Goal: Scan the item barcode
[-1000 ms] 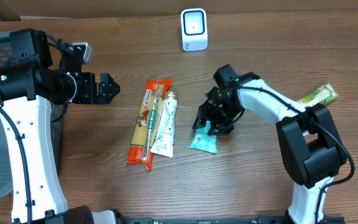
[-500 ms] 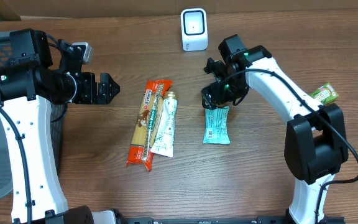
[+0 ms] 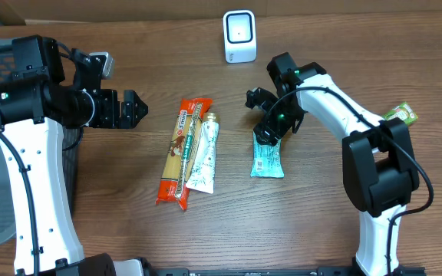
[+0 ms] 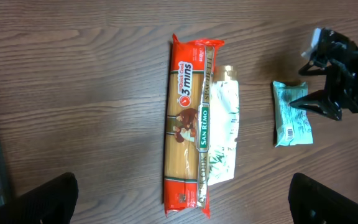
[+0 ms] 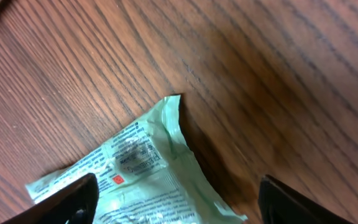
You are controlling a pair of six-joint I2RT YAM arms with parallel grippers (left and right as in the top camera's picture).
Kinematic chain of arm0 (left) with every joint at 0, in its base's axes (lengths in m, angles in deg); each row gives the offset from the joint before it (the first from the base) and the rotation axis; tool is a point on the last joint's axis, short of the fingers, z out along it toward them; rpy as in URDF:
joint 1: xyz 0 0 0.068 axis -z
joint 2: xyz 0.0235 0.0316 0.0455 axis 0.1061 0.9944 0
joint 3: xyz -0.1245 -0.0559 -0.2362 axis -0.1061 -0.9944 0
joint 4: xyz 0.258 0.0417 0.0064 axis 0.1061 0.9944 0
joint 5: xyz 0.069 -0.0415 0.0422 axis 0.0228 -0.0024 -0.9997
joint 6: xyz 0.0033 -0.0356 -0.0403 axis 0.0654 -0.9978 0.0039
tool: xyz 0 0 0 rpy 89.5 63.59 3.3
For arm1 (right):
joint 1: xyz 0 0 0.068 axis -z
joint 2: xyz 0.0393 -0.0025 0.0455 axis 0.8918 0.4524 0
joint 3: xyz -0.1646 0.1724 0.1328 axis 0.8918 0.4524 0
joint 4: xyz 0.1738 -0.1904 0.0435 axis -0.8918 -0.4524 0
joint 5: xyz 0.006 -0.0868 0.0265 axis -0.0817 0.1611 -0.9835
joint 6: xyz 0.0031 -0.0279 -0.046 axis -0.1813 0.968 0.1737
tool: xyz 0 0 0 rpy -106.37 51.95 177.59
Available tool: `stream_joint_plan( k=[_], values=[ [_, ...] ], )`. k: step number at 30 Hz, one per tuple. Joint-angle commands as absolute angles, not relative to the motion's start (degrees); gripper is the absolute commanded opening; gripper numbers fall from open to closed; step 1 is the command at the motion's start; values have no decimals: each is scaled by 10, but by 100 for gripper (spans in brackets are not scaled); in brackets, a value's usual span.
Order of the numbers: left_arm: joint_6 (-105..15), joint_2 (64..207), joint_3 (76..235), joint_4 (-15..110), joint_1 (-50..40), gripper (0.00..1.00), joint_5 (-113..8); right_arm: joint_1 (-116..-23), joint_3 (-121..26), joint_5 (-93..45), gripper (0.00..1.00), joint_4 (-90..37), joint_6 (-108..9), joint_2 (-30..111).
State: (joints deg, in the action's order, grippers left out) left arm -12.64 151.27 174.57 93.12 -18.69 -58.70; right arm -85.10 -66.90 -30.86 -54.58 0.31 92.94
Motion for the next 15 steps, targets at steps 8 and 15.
stream_joint_plan(
  k=[8,15],
  values=[
    [-114,1513,1753,931,-184,99,-581,-851,-665,-317,61,-544,11,944],
    [-114,1513,1753,930,-184,99,-581,-851,-632,-318,60,-508,-18,944]
  ],
)
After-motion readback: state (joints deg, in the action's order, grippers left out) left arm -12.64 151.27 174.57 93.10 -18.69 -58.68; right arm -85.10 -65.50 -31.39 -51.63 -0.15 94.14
